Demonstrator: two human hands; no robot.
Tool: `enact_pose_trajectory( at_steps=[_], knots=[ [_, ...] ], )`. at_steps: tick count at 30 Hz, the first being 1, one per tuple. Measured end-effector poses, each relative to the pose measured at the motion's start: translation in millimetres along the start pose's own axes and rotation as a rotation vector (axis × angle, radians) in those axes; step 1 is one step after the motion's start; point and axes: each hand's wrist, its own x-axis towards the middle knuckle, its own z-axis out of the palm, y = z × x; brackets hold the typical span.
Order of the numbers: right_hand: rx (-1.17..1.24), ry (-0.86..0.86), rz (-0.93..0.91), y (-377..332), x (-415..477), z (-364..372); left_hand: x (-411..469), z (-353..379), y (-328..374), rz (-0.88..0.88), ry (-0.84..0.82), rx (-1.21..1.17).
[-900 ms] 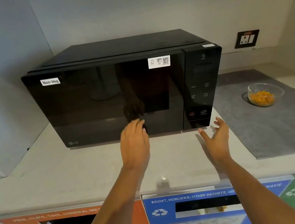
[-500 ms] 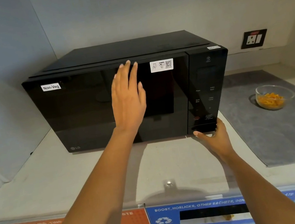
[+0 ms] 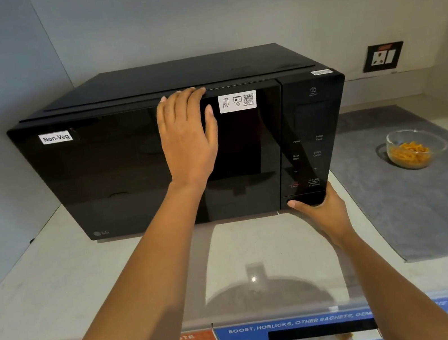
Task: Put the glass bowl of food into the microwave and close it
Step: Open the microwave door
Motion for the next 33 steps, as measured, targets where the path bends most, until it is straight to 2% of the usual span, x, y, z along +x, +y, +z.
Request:
enact_pose_trajectory(
  at_steps=[8,12,18,25,29,33],
  knots=[
    [-0.036,0.073,-0.012,2.5,3.5,5.4,-0.6,5.3,0.2,-0.01,0.078,-0.037],
    [-0.032,0.096,-0.008,5.6,5.2,9.4,-7.4,-4.6,2.4,-0.003,0.169,-0.087],
    [-0.026,-0.011,-0.023,12.1,-0.8,8.2,-6.8,-24.0,6.1,-0.008,0.066,-0.1],
    [-0.38,-0.02,0.004,31.6,-19.5,8.5,0.5,-51.8,24.6,-0.148,-0.009,-0.081],
    [-0.568,-0.019,-0.04,40.9,-28.4,7.7,1.9,-69.7,33.2,-0.231,-0.015,-0.08],
    [-0.769,-0.085,-0.066,43.1,-38.3,5.7,4.5,-91.5,37.4,-0.297,-0.014,-0.125]
  ],
)
